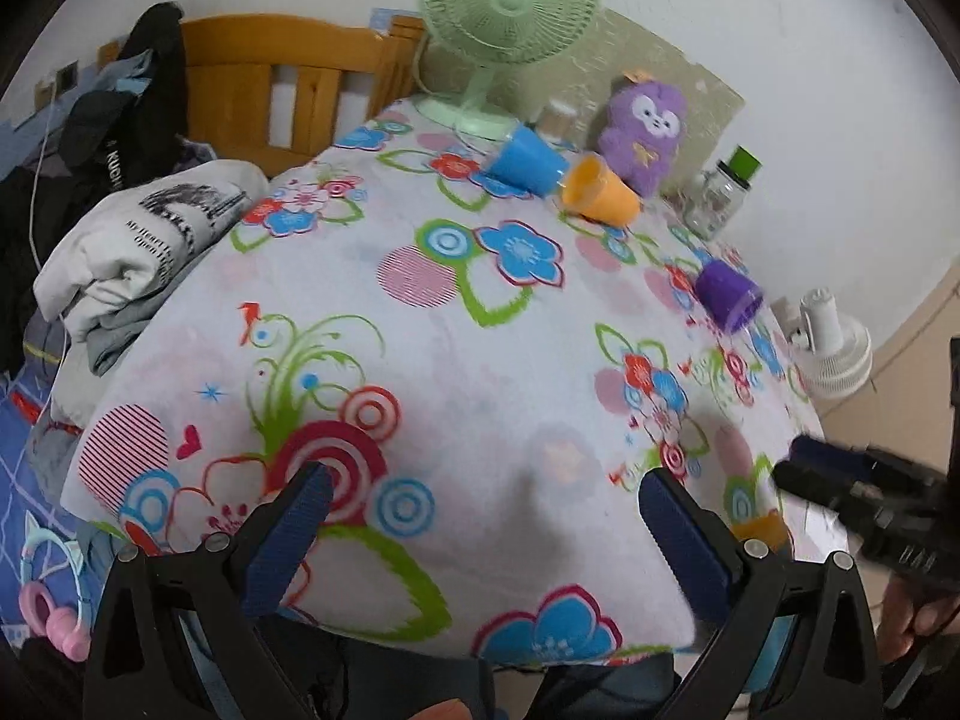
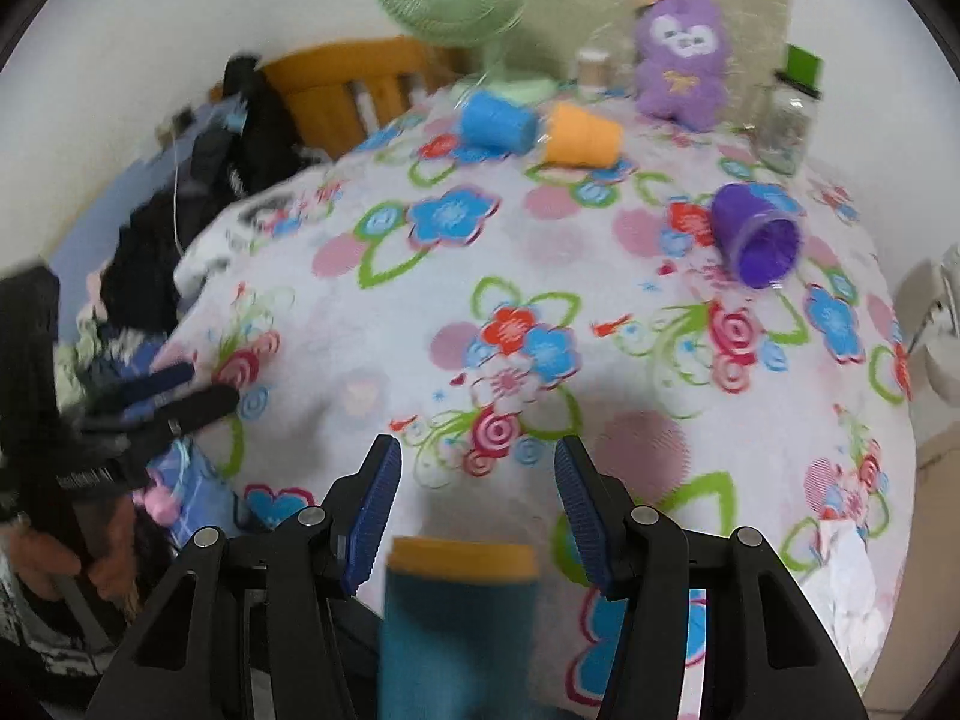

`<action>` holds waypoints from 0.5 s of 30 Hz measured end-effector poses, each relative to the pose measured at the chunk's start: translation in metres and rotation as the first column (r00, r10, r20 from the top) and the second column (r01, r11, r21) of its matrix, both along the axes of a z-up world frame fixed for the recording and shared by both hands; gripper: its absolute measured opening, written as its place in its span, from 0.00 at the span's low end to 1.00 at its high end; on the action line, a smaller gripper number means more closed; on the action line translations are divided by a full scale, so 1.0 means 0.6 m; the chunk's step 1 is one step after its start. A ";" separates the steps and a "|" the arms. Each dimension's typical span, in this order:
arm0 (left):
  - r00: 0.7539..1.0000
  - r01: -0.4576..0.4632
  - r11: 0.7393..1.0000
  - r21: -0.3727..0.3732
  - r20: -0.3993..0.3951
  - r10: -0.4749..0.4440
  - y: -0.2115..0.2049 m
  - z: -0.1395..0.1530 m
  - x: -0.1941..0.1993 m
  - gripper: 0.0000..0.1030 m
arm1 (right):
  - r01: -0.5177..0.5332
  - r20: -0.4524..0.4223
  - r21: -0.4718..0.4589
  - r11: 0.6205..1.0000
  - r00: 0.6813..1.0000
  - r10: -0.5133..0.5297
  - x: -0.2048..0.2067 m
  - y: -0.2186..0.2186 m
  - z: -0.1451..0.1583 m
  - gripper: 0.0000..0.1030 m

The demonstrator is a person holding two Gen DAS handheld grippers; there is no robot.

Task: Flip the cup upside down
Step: 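Lift the teal cup with the right gripper and swing it toward the left gripper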

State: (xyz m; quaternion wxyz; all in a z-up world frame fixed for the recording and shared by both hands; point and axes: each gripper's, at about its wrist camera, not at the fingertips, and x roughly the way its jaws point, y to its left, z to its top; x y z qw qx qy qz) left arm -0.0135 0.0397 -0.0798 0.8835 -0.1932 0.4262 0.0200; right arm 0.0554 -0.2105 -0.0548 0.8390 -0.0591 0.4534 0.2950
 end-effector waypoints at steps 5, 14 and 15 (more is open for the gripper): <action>0.992 0.126 0.991 -0.043 -0.016 -0.127 -0.042 -0.006 -0.020 1.00 | 0.075 0.042 0.019 0.997 0.996 -0.076 0.005 -0.046 0.027 0.56; 0.936 0.344 0.934 -0.093 -0.045 -0.349 -0.158 -0.013 -0.090 1.00 | 0.126 0.067 0.050 0.991 0.989 -0.129 -0.009 -0.100 0.035 0.56; 0.938 0.342 0.935 -0.097 -0.033 -0.346 -0.158 -0.008 -0.090 1.00 | 0.126 0.069 0.051 0.991 0.989 -0.129 -0.011 -0.104 0.035 0.56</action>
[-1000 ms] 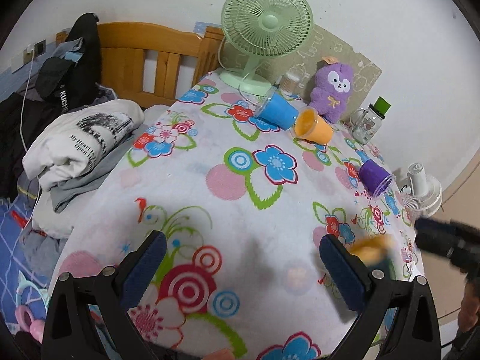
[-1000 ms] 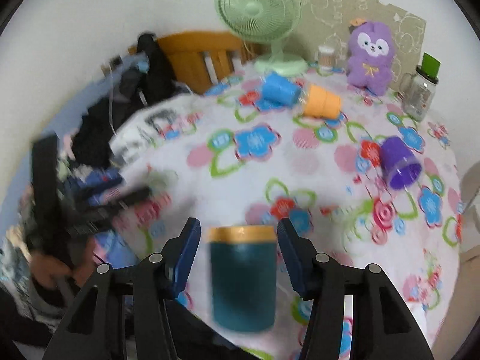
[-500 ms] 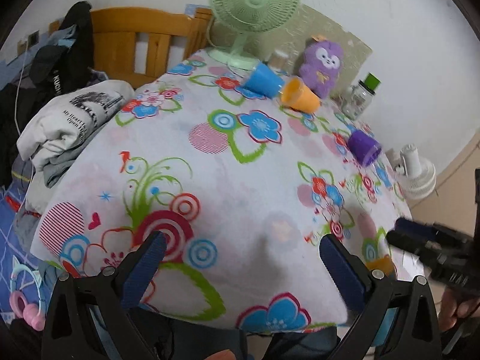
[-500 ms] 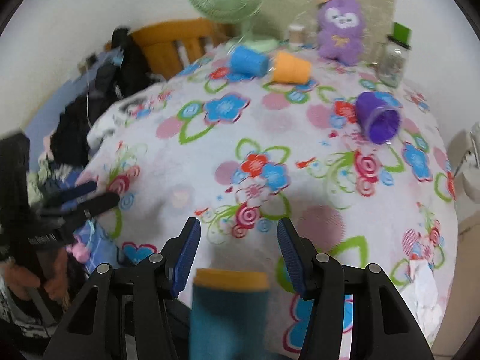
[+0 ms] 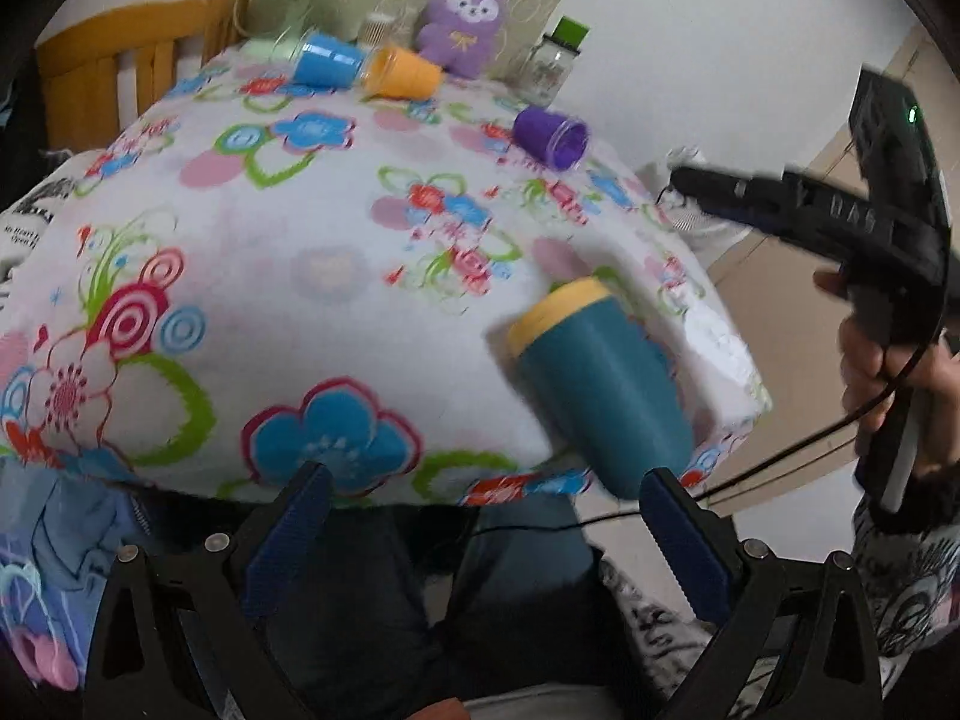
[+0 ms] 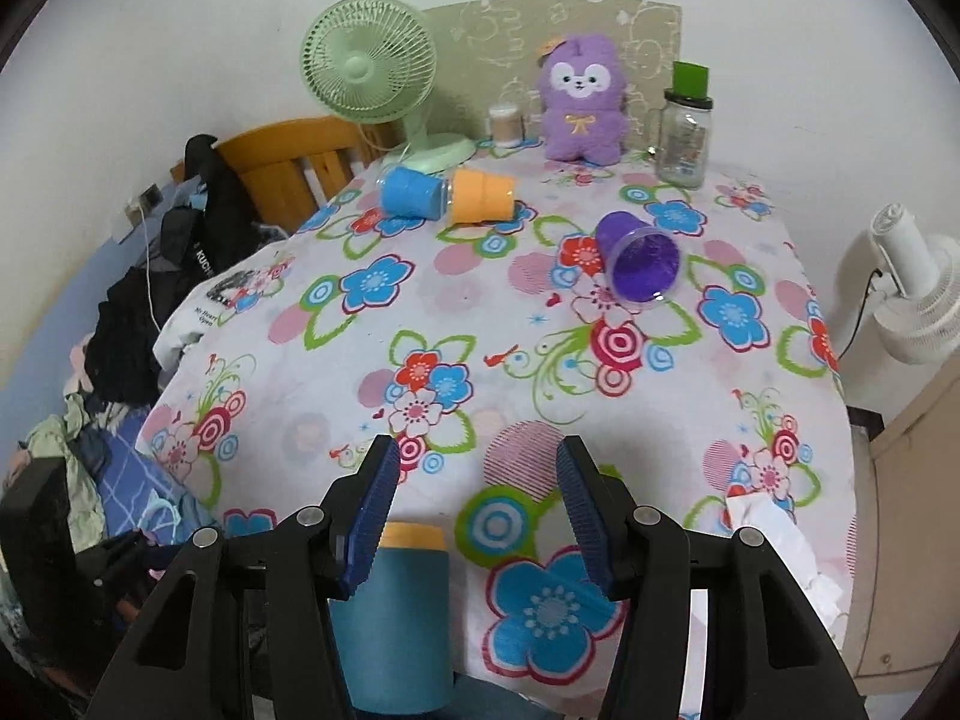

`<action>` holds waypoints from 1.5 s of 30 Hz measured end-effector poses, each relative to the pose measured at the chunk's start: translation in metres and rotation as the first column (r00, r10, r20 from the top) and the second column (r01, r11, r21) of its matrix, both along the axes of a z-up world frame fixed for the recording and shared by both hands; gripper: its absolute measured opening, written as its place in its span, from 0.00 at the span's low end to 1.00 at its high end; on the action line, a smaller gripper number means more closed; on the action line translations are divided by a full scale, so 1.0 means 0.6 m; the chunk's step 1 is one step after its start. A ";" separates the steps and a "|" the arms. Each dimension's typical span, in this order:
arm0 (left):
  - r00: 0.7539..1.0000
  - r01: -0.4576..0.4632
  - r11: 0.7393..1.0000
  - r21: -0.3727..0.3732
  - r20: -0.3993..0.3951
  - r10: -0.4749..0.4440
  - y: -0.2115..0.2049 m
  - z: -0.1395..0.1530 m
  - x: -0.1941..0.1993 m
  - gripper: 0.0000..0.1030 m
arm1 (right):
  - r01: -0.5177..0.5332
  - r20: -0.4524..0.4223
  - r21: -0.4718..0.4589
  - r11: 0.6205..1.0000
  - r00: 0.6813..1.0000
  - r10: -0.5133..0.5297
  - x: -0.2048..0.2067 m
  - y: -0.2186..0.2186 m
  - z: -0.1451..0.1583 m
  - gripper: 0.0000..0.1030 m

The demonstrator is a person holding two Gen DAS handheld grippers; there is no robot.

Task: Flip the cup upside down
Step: 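Lift the teal cup with the right gripper and swing it toward the left gripper, then close the left gripper on the teal cup body while the right gripper releases it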

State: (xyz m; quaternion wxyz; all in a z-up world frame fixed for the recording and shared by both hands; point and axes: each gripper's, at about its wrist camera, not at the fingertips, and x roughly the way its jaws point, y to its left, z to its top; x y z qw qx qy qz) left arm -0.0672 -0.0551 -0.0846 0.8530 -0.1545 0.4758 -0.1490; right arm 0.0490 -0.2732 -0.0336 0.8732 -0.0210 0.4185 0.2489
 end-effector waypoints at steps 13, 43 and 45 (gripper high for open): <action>0.999 0.019 0.998 -0.052 -0.044 -0.021 -0.058 0.004 0.036 1.00 | -0.009 -0.011 0.062 0.998 1.000 0.009 -0.001 -0.047 -0.013 0.56; 0.990 0.055 0.998 0.009 -0.127 -0.054 -0.146 -0.028 0.092 0.70 | 0.054 -0.045 0.143 0.988 0.998 -0.048 -0.001 -0.147 -0.051 0.65; 0.991 0.061 0.998 0.009 -0.121 -0.059 -0.145 -0.026 0.093 0.68 | 0.052 -0.049 0.146 0.988 0.998 -0.046 0.000 -0.144 -0.052 0.65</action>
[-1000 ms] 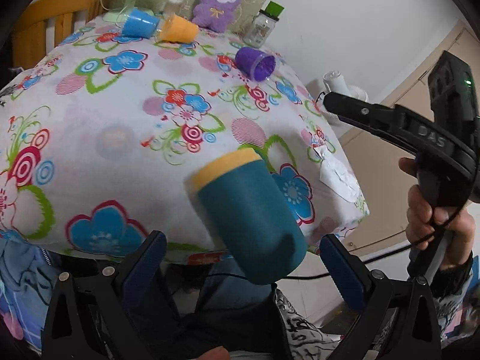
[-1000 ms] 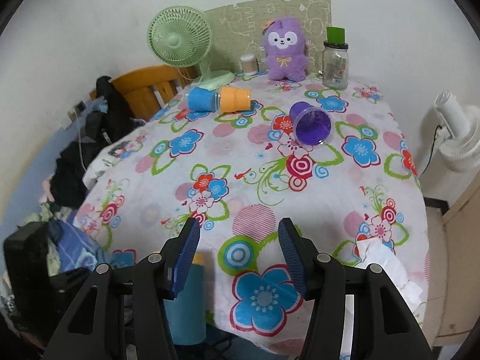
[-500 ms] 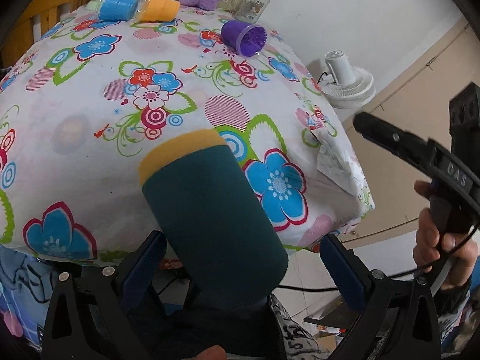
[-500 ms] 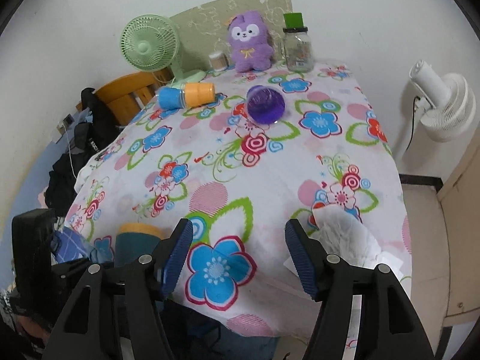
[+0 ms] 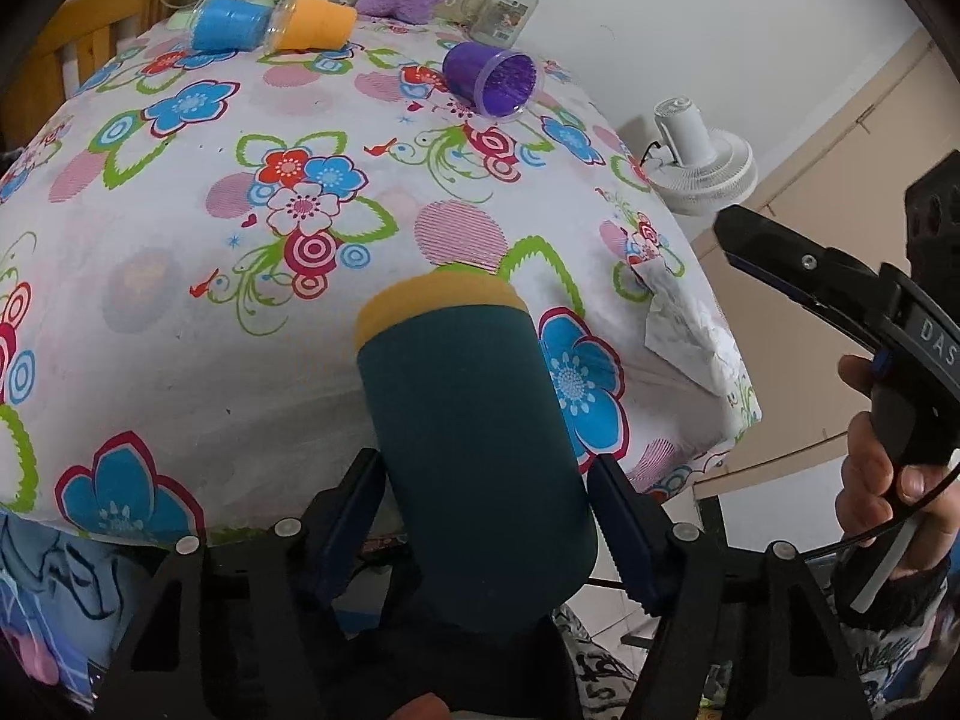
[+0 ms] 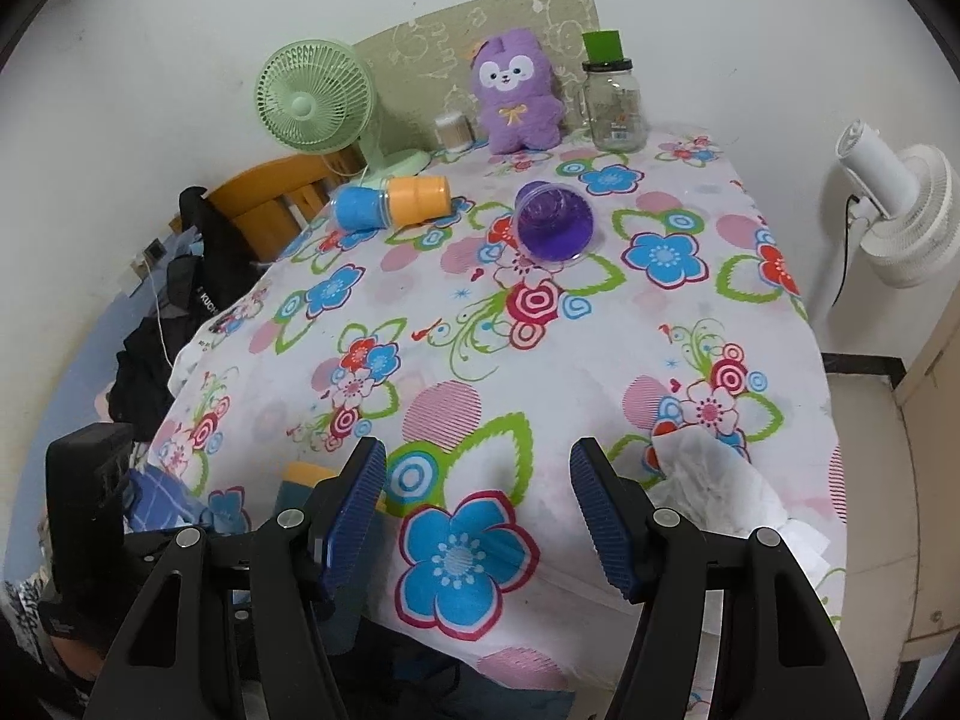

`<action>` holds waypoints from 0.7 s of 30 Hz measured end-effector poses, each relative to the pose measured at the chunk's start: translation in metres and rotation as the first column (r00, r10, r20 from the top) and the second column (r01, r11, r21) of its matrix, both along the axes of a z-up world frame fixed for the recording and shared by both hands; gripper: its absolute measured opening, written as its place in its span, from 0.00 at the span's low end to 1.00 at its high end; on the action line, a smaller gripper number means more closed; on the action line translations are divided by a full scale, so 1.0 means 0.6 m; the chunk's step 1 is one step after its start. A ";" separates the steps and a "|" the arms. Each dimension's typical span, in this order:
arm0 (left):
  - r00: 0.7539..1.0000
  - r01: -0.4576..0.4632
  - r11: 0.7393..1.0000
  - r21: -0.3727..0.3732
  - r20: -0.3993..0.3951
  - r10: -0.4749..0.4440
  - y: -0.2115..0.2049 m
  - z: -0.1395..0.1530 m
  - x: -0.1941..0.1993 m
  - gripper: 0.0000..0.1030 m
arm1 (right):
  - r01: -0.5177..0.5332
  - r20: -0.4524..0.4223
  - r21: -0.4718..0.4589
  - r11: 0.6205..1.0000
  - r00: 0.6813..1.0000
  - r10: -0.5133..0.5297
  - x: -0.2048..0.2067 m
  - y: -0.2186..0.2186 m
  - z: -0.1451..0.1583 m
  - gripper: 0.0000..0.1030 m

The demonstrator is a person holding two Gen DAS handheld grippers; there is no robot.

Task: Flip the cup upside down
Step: 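Close the left gripper on the teal cup body while the right gripper releases it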

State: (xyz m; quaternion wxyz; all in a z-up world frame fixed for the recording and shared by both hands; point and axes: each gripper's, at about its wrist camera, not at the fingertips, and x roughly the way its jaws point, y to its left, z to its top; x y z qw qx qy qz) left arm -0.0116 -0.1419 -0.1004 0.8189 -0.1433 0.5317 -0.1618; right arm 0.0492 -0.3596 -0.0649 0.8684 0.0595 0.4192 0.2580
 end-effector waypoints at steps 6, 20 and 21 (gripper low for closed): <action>0.998 -0.025 0.999 0.031 0.060 0.023 0.016 0.022 0.003 0.59 | -0.002 -0.002 0.011 1.000 1.000 0.002 0.003 0.004 0.002 0.65; 0.989 -0.080 0.994 0.068 0.132 0.071 0.056 0.048 0.023 0.45 | -0.017 -0.015 0.003 1.000 1.000 0.017 0.008 0.031 -0.002 0.65; 0.988 -0.080 0.994 0.071 0.135 0.070 0.056 0.048 0.024 0.45 | -0.018 -0.016 0.002 1.000 1.000 0.018 0.008 0.032 -0.002 0.65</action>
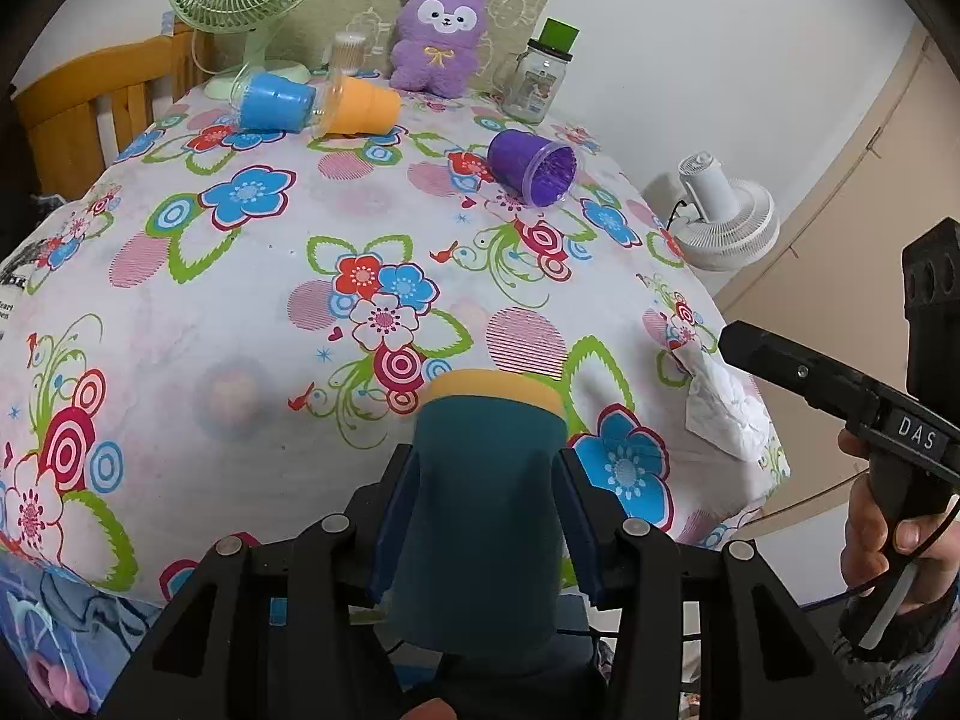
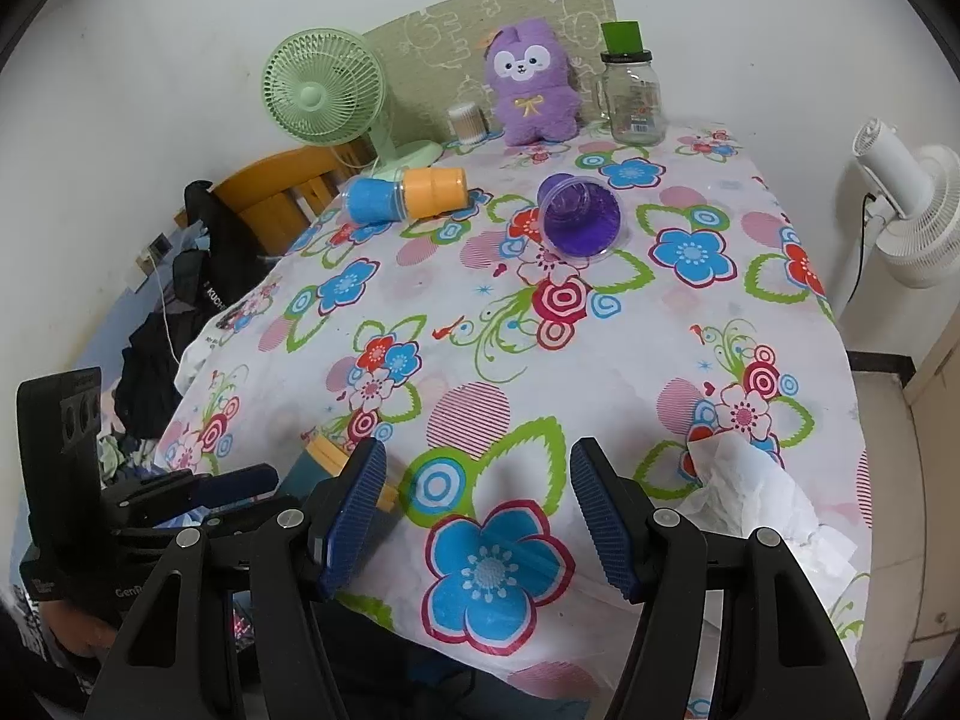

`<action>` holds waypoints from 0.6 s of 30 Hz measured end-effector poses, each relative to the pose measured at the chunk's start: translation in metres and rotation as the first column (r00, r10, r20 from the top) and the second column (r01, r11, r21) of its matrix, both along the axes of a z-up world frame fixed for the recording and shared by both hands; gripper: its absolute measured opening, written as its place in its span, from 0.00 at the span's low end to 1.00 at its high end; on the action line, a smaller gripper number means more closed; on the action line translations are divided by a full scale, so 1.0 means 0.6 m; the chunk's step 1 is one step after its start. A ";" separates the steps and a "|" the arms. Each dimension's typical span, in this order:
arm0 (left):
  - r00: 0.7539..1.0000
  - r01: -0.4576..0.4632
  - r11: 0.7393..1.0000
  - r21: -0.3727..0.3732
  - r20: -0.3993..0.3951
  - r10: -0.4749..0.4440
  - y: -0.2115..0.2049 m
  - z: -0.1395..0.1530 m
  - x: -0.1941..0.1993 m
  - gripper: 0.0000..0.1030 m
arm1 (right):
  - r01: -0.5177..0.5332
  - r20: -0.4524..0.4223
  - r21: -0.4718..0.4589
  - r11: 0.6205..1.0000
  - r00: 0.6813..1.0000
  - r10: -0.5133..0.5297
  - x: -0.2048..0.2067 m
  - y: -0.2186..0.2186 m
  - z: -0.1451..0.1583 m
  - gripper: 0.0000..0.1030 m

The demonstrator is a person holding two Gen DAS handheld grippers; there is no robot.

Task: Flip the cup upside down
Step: 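Close the left gripper on the teal cup body while the right gripper releases it, then rotate the teal cup with the left gripper so its yellow rim faces down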

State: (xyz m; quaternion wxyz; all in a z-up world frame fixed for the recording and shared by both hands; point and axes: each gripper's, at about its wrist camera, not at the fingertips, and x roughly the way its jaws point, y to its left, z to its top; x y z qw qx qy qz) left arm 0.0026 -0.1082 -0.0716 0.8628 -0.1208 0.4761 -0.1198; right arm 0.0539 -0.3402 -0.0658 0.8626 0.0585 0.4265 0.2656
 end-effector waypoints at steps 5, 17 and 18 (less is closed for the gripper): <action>1.000 -0.013 1.000 0.010 0.010 0.013 0.005 0.000 -0.002 0.48 | -0.005 -0.003 -0.007 1.000 1.000 0.005 0.000 0.007 -0.002 0.65; 1.000 -0.027 1.000 0.008 0.004 0.027 0.001 -0.018 -0.032 1.00 | -0.016 -0.018 -0.013 1.000 1.000 0.016 -0.002 0.021 -0.012 0.65; 1.000 -0.017 1.000 0.009 -0.003 0.017 -0.003 -0.022 -0.036 1.00 | -0.017 -0.019 -0.013 1.000 1.000 0.016 -0.002 0.021 -0.012 0.65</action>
